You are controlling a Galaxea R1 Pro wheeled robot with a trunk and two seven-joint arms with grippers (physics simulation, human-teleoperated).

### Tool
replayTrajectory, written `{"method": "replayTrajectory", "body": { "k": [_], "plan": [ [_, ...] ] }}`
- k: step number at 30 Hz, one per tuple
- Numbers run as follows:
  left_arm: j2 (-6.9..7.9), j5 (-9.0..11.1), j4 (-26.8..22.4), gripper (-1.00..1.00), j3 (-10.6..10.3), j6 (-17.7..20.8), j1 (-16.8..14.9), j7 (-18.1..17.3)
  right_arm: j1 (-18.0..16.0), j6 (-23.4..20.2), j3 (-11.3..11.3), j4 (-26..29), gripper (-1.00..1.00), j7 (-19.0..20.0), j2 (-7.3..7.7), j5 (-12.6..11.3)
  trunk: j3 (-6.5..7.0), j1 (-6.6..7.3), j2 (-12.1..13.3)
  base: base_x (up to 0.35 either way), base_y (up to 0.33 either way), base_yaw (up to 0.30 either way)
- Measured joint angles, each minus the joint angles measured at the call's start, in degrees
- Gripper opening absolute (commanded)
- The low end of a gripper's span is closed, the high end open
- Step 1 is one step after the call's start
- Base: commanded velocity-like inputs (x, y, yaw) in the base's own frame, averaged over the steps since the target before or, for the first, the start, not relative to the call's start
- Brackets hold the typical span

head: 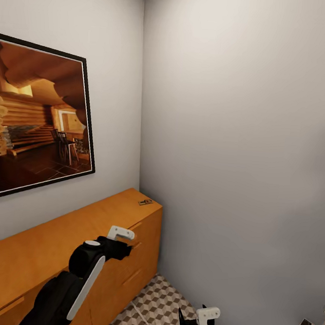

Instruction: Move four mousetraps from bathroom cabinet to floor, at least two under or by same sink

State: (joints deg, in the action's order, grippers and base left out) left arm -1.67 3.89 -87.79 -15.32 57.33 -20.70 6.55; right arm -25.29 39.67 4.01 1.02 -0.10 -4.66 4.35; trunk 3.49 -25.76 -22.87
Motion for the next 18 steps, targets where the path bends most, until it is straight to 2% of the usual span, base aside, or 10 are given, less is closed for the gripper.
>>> {"method": "replayTrajectory", "body": {
  "k": [5, 7, 8, 10, 11, 14, 18],
  "plan": [
    [4.35, -0.13, -0.81, 1.0, 0.09, -0.71, 0.0, -0.95, 0.0, 0.0, -0.03, 0.0, 1.0, -0.01, 0.08, 0.03, 0.0, 0.0, 0.0, 0.0, 0.0, 0.0],
    [6.51, -0.13, -0.93, 1.0, 0.07, -2.04, -0.01, -3.32, 0.0, 0.01, -0.06, 0.0, 1.0, -0.02, 0.29, 0.04, 0.0, 0.0, 0.0, 0.0, 0.0, 0.0],
    [7.09, -0.06, -0.95, 1.0, 0.08, -2.75, -0.01, -4.56, 0.0, 0.03, -0.04, 0.0, 1.0, -0.02, 0.37, 0.05, 0.0, 0.0, 0.0, 0.0, 0.0, 0.0],
    [7.88, -0.08, -0.98, 1.0, 0.15, -4.36, -0.01, -7.62, 0.0, 0.08, -0.01, 0.0, 1.0, -0.02, 0.49, 0.07, 0.0, 0.0, 0.0, 0.0, 0.0, 0.0],
    [8.36, -0.13, -1.0, 1.0, 0.24, -6.07, -0.1, -10.58, 0.0, 0.08, -0.01, 0.0, 1.0, -0.02, 0.57, 0.07, 0.0, 0.0, 0.0, 0.0, 0.0, 0.0],
    [8.76, -0.26, -1.03, 1.0, 0.35, -8.55, -1.11, -14.13, 0.0, 0.11, 0.0, 0.0, 1.0, -0.04, 0.68, 0.08, 0.0, 0.0, 0.0, 0.0, 0.0, 0.0],
    [8.74, -0.33, -1.07, 1.0, 0.39, -9.58, -3.18, -15.63, 0.0, 0.09, 0.0, 0.0, 1.0, -0.08, 0.75, 0.08, 0.0, 0.0, 0.0, 0.0, 0.0, 0.0]
  ]
}}
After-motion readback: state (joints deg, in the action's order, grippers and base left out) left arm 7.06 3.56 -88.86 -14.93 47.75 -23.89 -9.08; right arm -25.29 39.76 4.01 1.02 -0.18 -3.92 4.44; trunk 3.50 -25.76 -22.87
